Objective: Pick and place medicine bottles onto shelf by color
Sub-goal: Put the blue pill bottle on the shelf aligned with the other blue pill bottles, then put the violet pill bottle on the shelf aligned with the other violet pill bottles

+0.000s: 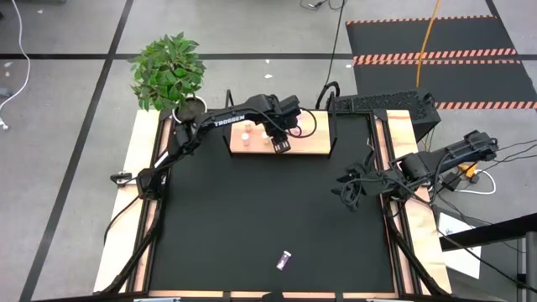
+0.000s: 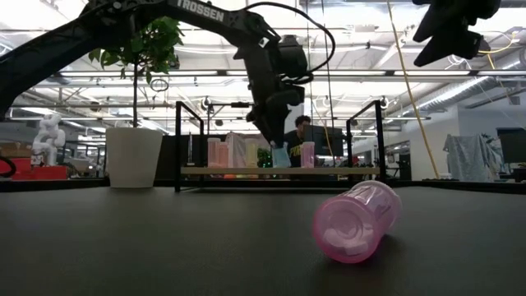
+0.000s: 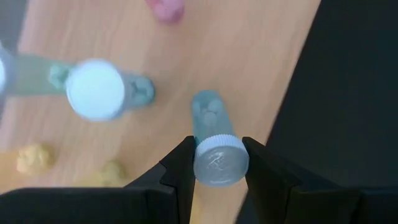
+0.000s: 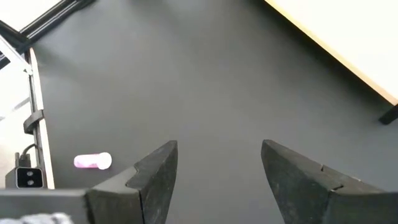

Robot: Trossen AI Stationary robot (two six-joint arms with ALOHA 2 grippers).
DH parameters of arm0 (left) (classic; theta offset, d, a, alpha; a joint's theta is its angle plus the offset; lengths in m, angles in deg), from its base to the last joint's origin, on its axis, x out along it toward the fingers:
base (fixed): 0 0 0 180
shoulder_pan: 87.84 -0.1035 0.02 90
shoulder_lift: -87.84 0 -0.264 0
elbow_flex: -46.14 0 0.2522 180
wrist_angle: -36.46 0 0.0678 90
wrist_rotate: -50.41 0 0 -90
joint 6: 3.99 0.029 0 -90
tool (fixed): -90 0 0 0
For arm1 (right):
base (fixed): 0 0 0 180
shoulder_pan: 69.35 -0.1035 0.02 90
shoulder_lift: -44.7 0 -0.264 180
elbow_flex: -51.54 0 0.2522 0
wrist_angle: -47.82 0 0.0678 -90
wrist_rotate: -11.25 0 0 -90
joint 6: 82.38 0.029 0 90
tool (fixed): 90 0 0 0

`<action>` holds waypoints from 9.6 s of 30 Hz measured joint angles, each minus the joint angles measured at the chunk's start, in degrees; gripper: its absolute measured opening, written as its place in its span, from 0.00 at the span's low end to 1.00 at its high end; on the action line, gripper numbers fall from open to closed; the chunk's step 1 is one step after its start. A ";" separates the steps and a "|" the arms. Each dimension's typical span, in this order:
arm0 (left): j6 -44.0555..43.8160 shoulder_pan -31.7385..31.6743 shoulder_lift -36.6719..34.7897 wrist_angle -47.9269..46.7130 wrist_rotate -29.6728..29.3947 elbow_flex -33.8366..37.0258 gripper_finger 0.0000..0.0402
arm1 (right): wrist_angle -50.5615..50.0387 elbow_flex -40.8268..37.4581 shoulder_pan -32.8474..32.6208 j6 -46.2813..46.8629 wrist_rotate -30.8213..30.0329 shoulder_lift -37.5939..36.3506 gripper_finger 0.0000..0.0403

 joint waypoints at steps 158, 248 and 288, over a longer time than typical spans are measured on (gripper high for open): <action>-32.06 34.50 -58.69 35.97 -0.65 73.98 0.57 | 17.46 28.33 -11.69 61.61 18.97 66.14 0.24; 4.03 13.94 -28.81 49.52 16.61 29.81 0.32 | 50.58 -6.39 3.66 -43.01 -24.01 10.95 0.26; 1.12 6.66 -29.15 43.68 5.89 29.41 0.35 | 13.14 -8.74 13.87 28.46 2.28 22.23 0.47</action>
